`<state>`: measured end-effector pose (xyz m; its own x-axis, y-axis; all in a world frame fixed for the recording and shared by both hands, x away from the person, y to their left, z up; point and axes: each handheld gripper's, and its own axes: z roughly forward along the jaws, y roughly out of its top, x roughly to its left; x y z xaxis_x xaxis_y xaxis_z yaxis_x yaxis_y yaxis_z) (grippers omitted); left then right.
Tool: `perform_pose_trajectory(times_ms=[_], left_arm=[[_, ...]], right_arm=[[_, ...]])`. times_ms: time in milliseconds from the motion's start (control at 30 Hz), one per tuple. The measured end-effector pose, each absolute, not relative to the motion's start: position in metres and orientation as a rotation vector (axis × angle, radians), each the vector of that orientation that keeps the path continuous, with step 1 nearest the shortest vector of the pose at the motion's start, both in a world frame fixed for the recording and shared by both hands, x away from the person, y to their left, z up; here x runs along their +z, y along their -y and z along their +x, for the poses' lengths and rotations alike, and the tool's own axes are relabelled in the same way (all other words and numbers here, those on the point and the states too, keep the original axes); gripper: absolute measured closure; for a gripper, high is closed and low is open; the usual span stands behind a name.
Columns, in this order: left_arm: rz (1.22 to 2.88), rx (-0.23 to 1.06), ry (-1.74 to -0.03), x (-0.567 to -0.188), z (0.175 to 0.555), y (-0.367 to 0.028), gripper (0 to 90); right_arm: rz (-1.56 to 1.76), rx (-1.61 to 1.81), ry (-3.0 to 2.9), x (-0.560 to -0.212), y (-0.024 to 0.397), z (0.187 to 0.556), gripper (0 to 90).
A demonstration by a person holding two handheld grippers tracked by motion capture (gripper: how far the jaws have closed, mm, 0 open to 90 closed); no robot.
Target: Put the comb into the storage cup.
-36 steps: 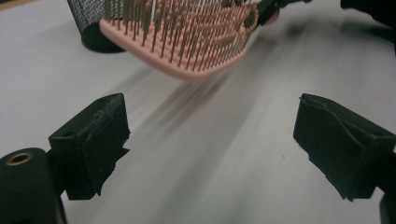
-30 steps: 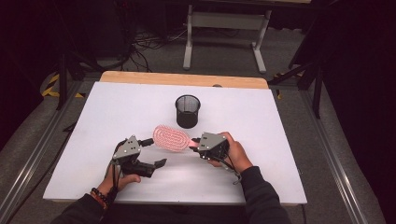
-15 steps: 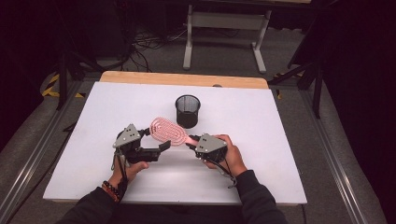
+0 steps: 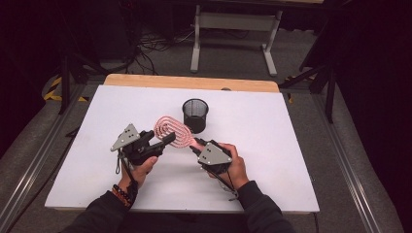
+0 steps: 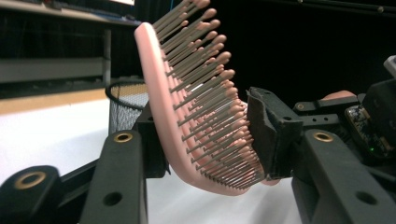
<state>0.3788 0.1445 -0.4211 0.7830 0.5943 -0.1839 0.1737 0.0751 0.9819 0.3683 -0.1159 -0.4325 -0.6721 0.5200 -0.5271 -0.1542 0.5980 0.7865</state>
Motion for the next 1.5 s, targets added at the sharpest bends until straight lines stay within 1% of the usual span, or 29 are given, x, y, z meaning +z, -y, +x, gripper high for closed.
perform_pose_trajectory(times_ms=[267,333,400,433,467,500,567,633,767,1000,1233,1500], left_arm=[[1.502,0.361,-0.595,-0.411,0.374,-0.145,63.1],[1.519,0.399,-0.585,-0.408,0.372,-0.145,63.7],[1.515,0.396,-0.578,-0.407,0.372,-0.149,63.8],[1.509,0.395,-0.578,-0.406,0.373,-0.150,63.8],[1.505,0.406,-0.579,-0.404,0.373,-0.153,63.9],[1.505,0.406,-0.579,-0.404,0.373,-0.153,63.9],[1.491,0.420,-0.579,-0.400,0.372,-0.159,63.9],[1.474,0.426,-0.581,-0.397,0.372,-0.166,63.9],[1.468,0.458,-0.586,-0.393,0.371,-0.174,63.9],[1.470,0.485,-0.578,-0.389,0.369,-0.180,63.9],[1.475,0.510,-0.583,-0.386,0.368,-0.184,63.9],[1.465,0.536,-0.581,-0.382,0.366,-0.189,63.9]], right_arm=[[0.284,1.065,-2.025,-0.436,0.107,0.363,68.5],[0.278,1.054,-2.019,-0.438,0.104,0.362,66.4],[0.284,1.075,-2.026,-0.438,0.102,0.361,64.4],[0.280,1.069,-2.024,-0.439,0.101,0.360,60.4],[0.282,1.066,-2.025,-0.439,0.100,0.359,54.1],[0.282,1.066,-2.025,-0.439,0.100,0.359,54.1],[0.279,1.052,-2.049,-0.441,0.095,0.356,41.4],[0.270,1.064,-2.066,-0.441,0.094,0.355,35.4],[0.273,1.086,-2.076,-0.440,0.097,0.353,29.6],[0.305,1.154,-2.012,-0.432,0.109,0.349,22.7],[0.382,1.168,-1.996,-0.427,0.126,0.345,18.7],[0.446,1.163,-1.933,-0.429,0.148,0.336,17.6]])
